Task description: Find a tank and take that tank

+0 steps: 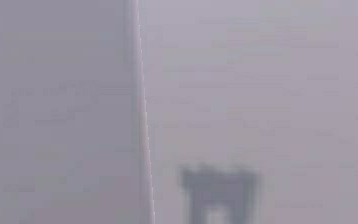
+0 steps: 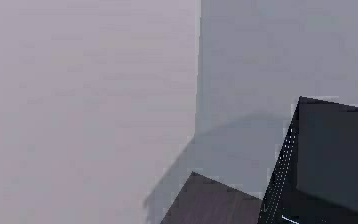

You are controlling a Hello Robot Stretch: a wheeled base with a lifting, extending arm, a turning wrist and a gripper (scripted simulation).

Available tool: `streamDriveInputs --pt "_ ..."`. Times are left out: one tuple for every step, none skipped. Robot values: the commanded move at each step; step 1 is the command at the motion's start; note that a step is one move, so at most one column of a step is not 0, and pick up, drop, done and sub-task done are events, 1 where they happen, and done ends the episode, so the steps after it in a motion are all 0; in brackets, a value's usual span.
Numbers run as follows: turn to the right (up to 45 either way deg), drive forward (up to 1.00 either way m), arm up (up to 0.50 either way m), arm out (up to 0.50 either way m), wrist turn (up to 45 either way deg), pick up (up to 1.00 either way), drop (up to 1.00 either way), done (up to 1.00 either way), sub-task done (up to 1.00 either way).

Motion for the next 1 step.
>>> streamDriveInputs --pt "-45.0 0.0 0.0 0.0 0.0 0.0 0.0 0.0 0.0"
